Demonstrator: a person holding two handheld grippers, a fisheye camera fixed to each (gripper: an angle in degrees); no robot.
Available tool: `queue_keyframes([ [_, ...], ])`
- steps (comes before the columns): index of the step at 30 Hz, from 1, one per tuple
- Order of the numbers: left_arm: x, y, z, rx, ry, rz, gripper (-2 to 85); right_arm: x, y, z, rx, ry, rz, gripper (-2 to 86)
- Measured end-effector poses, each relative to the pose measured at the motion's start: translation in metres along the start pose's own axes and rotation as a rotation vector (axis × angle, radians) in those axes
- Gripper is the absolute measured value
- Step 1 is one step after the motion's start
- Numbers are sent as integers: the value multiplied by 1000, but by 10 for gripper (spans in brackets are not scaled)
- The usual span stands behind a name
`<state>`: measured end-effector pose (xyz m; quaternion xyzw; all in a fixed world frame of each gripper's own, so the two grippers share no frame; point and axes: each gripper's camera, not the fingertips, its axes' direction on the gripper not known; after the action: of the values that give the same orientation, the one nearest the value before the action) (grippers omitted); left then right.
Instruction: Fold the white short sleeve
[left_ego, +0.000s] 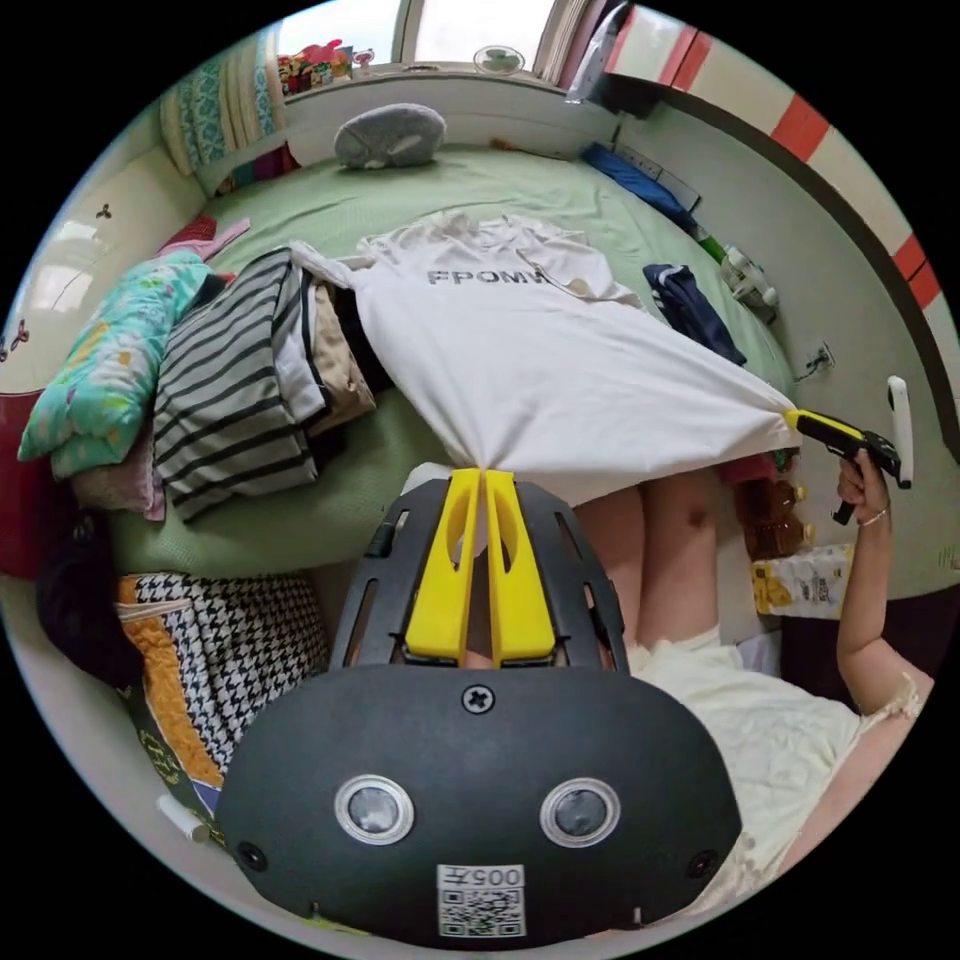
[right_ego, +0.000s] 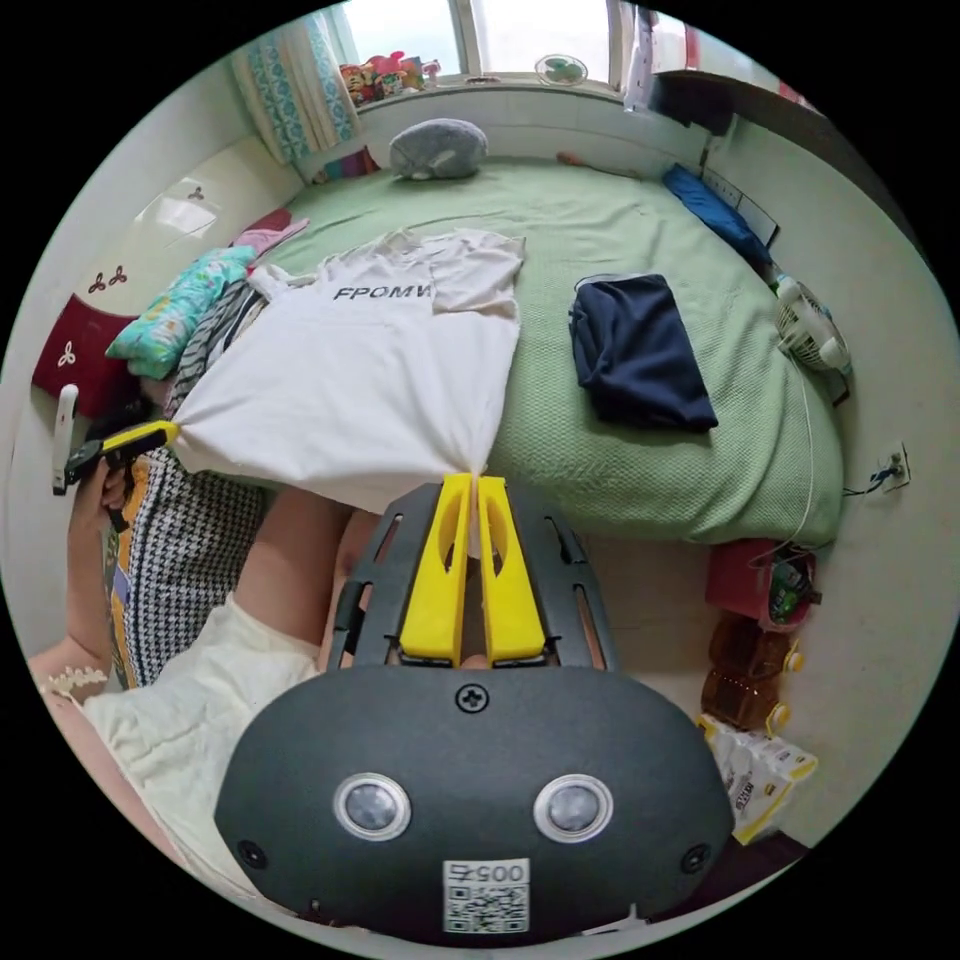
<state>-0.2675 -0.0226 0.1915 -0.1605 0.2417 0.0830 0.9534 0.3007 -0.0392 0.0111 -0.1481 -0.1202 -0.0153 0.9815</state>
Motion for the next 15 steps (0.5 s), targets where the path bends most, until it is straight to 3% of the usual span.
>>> queue_keyframes([
  [7, -15, 20, 66, -169, 65, -88, 3, 9, 2, 65, -150, -92, 78, -15],
  [12, -29, 23, 73, -274, 19, -74, 0, 5, -8, 99, -299, 64, -2, 14],
  [15, -28, -3, 53, -262, 29, 8, 1, 5, -47, 75, -232, 65, -65, 45],
])
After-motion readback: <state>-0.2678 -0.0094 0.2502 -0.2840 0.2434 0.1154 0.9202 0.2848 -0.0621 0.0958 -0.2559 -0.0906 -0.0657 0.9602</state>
